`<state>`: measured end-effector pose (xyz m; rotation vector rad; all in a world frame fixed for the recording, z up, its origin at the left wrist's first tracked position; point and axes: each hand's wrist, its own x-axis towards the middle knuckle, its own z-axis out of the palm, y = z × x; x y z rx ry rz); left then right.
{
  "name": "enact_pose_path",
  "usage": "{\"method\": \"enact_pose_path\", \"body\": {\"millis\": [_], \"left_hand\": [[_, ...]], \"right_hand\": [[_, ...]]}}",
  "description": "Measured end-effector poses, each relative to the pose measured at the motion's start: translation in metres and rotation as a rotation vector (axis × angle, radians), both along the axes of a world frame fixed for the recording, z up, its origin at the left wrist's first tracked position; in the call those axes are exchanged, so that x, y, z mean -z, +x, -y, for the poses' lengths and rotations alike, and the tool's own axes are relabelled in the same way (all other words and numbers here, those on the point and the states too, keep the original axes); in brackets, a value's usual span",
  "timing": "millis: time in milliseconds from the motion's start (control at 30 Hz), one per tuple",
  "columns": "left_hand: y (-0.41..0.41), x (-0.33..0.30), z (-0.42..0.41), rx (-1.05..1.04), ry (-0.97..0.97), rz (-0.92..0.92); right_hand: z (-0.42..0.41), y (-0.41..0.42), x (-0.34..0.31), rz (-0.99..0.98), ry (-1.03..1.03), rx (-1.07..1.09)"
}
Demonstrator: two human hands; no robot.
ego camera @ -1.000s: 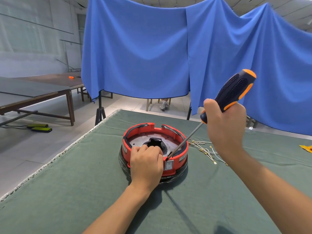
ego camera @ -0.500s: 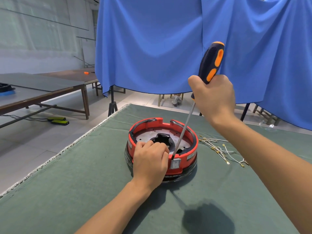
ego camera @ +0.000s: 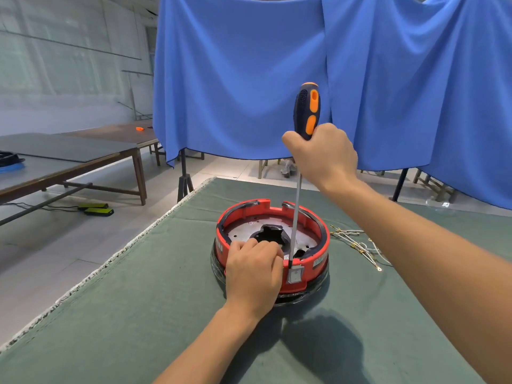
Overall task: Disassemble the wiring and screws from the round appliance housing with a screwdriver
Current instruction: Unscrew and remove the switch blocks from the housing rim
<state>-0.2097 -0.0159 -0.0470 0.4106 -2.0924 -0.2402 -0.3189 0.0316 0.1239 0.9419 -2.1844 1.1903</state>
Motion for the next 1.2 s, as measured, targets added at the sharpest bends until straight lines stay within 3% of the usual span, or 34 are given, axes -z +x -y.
{"method": "enact_pose_path", "body": {"millis": [333, 667, 900, 1200], "left_hand": [[0.009, -0.005, -0.007, 0.014, 0.076, 0.025], [0.009, -0.004, -0.006, 0.036, 0.138, 0.081], [0.009, -0.004, -0.007, 0.039, 0.128, 0.052], [0.005, -0.004, -0.010, -0.029, 0.078, 0.057]], "right_hand": [[-0.081, 0.020, 0.022, 0.000, -0.397, -0.007], [-0.132, -0.002, 0.081, 0.432, -0.772, 0.246], [-0.137, -0.009, 0.116, 0.597, -0.954, 0.407], [-0.128, -0.015, 0.151, 0.803, -1.145, 0.450]]}}
